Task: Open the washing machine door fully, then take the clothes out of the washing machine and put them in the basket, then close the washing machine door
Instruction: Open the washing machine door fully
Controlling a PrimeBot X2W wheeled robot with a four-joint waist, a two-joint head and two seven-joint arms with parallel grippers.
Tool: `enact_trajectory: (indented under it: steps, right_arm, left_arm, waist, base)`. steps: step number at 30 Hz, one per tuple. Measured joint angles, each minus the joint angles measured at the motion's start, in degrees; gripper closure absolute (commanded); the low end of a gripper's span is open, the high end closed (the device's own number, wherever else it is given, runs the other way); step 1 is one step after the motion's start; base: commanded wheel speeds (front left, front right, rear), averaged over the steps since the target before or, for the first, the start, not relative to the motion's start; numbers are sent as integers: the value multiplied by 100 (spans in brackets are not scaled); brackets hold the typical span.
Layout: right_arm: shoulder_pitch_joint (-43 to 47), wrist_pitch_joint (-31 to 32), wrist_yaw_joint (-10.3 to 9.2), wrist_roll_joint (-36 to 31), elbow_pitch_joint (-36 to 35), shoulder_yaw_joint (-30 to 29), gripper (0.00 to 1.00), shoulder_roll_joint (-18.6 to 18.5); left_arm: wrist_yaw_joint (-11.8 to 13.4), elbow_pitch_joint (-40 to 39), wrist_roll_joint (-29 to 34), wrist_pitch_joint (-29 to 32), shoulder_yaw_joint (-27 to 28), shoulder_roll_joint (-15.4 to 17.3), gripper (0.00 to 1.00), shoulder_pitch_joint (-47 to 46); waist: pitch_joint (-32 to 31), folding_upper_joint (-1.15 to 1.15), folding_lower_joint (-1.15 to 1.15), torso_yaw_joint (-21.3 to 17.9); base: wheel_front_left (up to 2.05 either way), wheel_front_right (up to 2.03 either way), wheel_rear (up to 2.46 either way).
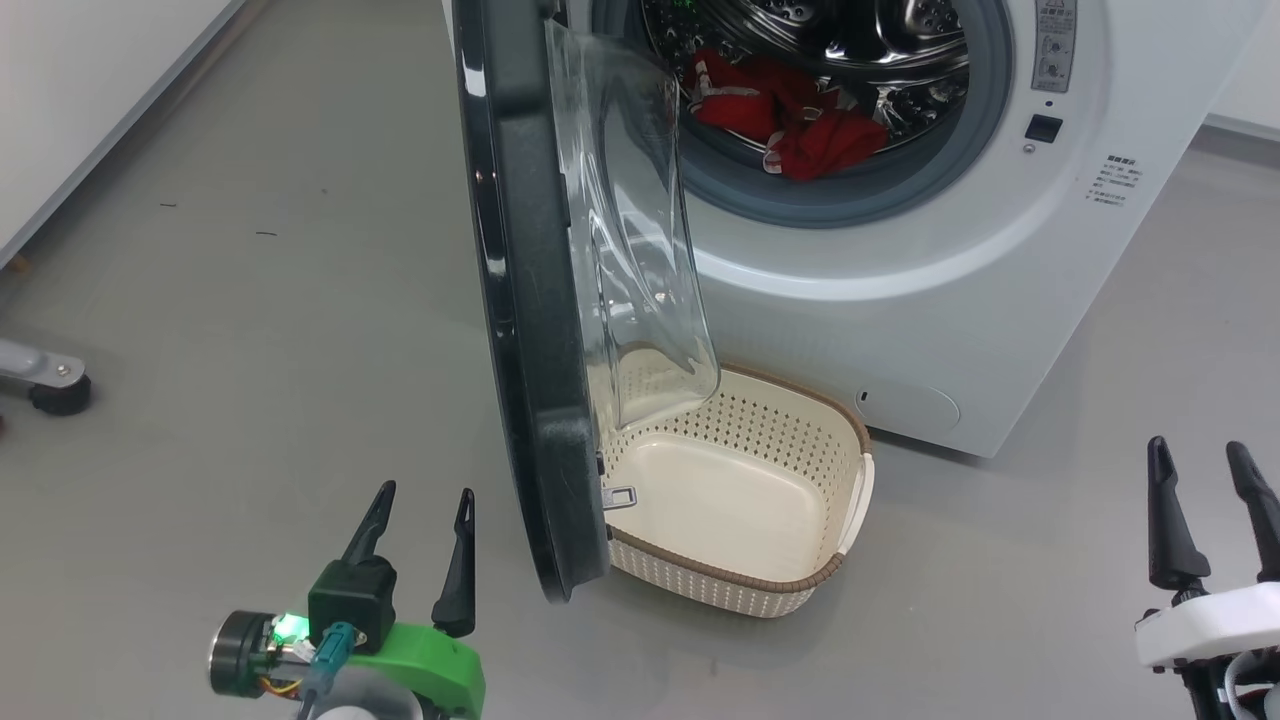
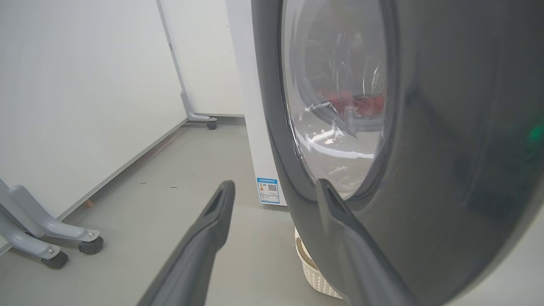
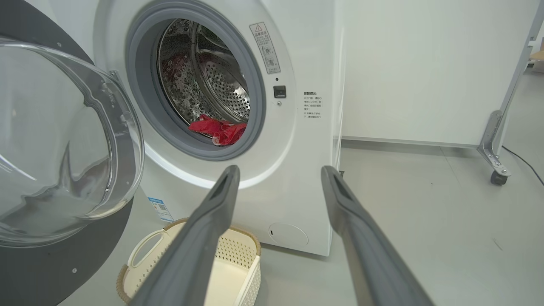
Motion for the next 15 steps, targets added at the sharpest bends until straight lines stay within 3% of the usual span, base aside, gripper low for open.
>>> enact_trajectory:
  steps: [6,15]
  right_arm:
    - [29,44,-267,-916,-521,-335,0,199]
    - [516,44,-327,-1300,-736,-337,0,956]
  left_arm:
    - [0,0,0,0,47,1,0,19]
    - [0,1,0,0,64,0,0,23]
  waist:
    - [-1,0,0,-17]
    - [25,0,0,-62]
  base:
    - [0,0,0]
    - [0,0,0]
